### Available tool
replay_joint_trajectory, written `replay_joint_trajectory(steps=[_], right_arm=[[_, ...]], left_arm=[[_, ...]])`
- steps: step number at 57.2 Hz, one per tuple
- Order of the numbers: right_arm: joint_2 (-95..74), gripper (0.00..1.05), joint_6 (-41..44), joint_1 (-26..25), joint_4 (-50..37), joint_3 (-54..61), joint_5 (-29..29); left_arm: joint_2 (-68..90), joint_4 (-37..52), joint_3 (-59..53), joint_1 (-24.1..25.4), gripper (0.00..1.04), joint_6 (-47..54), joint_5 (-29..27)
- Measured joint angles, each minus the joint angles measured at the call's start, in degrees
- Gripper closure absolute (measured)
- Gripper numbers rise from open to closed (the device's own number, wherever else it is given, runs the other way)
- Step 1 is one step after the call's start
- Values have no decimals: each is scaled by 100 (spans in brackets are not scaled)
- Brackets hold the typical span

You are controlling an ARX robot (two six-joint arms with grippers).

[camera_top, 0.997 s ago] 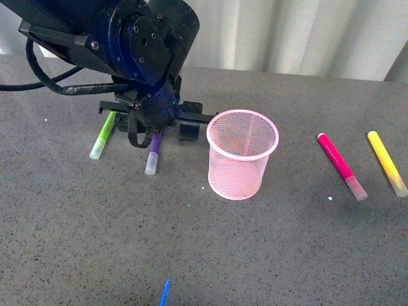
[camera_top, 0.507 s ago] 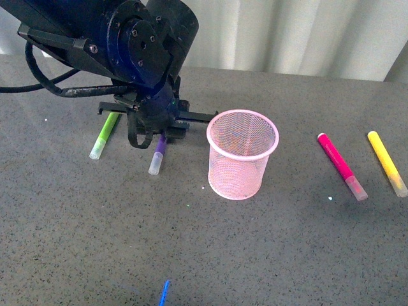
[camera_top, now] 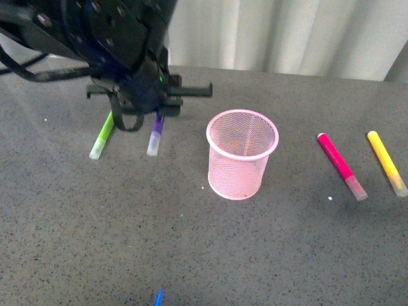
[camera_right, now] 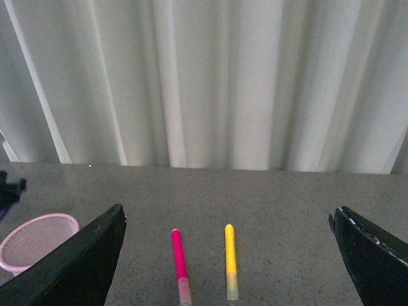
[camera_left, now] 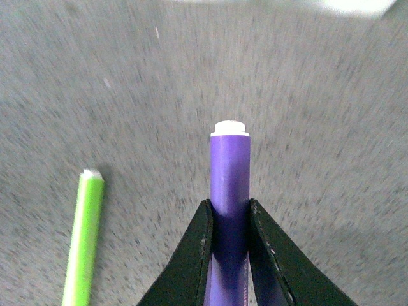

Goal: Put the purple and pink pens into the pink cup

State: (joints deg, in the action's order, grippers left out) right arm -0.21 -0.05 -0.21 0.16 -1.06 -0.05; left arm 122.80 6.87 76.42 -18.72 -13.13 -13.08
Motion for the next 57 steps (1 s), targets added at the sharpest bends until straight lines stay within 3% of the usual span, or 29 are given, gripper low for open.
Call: replay_joint_trajectory(steps=[8,25,34,57], right_arm=[[0,7,0,0,0,0,0],[0,7,0,0,0,0,2],[0,7,0,0,0,0,0],[0,7,0,0,0,0,0]], left_arm=[[-935,667,-431,221,92,9,87],[-2935,3283,-2024,345,92,-358,105],[-3421,4269,-2568,20,92,-535,83],[-2162,5263,-2800,-1283,92,-866,-365]])
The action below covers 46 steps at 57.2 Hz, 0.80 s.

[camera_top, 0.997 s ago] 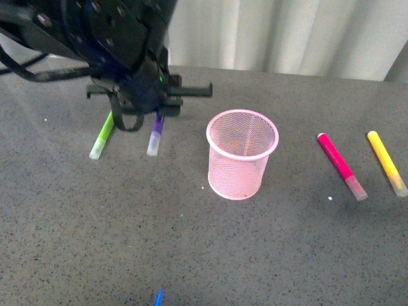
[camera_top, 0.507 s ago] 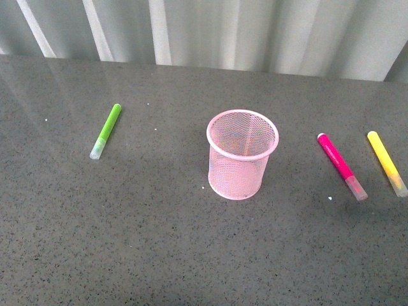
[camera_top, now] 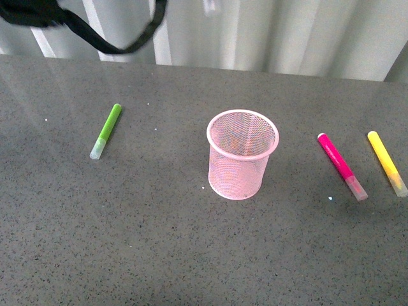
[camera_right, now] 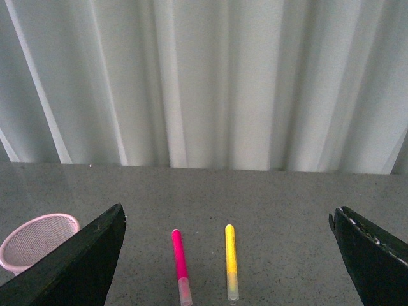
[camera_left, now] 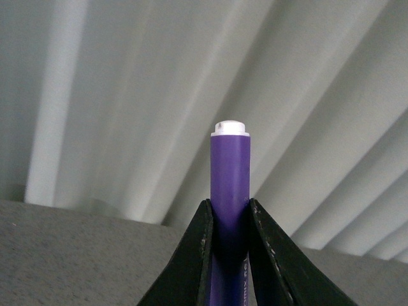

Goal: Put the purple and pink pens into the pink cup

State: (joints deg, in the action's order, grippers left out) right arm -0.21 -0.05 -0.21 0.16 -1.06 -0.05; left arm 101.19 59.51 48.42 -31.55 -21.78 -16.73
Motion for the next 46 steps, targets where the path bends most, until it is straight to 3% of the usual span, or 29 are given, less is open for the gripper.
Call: replay_joint_trajectory(steps=[14,46], right_arm=[[0,7,0,0,0,0,2],[0,7,0,0,0,0,2]], left_arm=[[885,529,15,-459,92,-404,-280],[2096,1143,11,-446,93,-1001,-573]])
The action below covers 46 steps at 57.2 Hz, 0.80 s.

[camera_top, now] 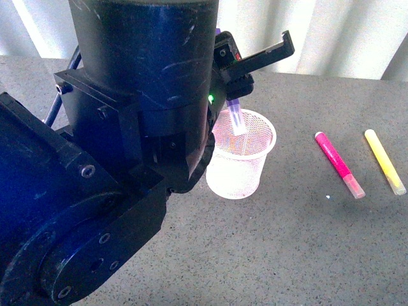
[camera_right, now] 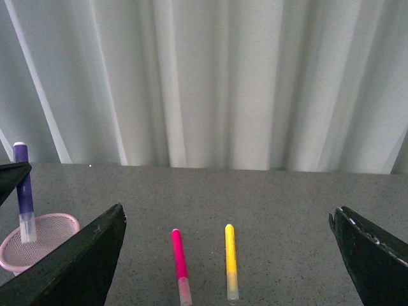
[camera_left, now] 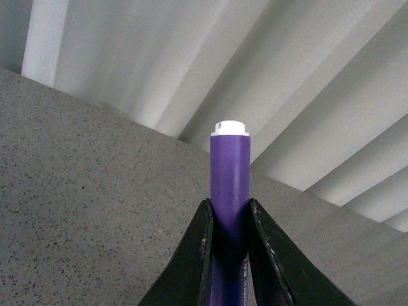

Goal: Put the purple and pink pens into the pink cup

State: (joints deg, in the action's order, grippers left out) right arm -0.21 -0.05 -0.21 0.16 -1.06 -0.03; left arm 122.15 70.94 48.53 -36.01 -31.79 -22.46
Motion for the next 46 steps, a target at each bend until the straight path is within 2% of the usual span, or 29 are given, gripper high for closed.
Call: replay_joint_trajectory(steps=[8,10,17,23,33,36,46], right_arm=[[0,7,0,0,0,0,-2],[0,7,0,0,0,0,-2],[0,7,0,0,0,0,0],[0,7,0,0,0,0,-2],[0,7,0,0,0,0,-2],[0,7,0,0,0,0,0],[0,7,0,0,0,0,0]], left_arm=[[98,42,24,-2,93,2,-24],[120,57,28,-4,90,2,-26],[177,151,31,-11,63,15,-20],[177,203,31,-11,47,22,-17],[127,258,-96,4,13,26,9],[55,260,-170,35,5,44,46],[-791,26,-619,334,7,227,369]])
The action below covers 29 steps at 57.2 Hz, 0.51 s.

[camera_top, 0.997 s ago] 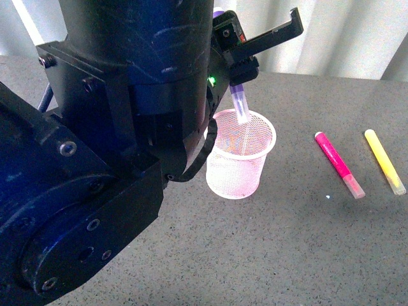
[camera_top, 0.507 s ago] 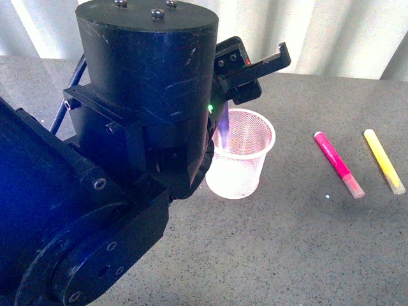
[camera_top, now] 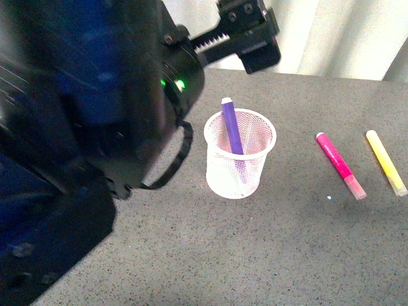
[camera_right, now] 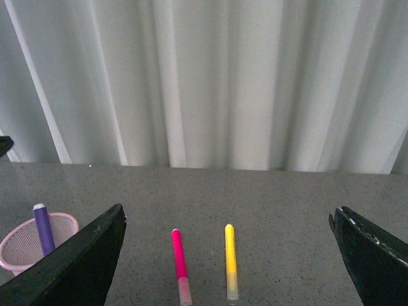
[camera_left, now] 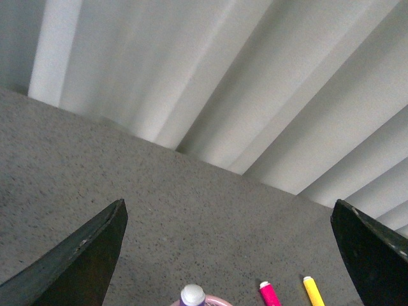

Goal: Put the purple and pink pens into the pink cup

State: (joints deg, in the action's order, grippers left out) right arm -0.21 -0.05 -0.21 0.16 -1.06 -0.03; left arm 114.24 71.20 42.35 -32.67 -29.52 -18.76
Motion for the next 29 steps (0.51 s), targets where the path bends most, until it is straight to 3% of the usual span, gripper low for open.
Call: replay_joint_trajectory(steps=[4,17,29], right_arm=[[0,7,0,0,0,0,-2],[0,7,0,0,0,0,0],[0,7,0,0,0,0,-2]], left_arm=[[-466,-433,-155,197,7,138,212],[-3143,-2583,-894,1464,7,1025,2028],[-4553,-3473,-1401,2813,7,1113,2944]])
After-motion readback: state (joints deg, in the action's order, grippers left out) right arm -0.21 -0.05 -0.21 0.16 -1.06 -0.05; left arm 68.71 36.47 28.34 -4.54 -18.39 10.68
